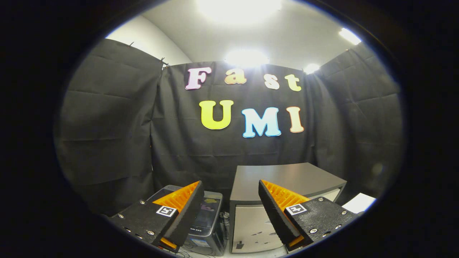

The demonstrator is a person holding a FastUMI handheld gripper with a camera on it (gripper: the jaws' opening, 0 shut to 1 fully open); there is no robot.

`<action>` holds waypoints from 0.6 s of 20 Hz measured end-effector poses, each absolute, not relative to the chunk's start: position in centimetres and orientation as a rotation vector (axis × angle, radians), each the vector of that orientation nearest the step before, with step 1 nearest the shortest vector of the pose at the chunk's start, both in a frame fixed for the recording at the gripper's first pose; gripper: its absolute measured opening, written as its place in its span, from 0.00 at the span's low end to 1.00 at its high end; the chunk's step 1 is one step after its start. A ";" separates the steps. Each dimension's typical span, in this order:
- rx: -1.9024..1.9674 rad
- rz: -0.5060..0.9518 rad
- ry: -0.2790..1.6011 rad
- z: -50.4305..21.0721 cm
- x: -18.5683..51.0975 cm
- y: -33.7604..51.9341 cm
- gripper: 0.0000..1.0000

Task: Put the clothes into the washing machine and then close the washing machine lid.

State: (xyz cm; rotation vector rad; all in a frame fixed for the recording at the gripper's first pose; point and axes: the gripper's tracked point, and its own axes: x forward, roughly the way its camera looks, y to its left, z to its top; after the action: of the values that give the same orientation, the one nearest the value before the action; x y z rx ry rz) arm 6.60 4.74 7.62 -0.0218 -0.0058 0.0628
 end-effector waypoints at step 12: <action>-0.013 0.002 -0.051 9.2 0.9 -0.8 0.95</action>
State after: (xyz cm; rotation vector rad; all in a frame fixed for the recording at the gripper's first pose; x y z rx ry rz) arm 0.92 -0.80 9.19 -0.0135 -0.0510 0.0022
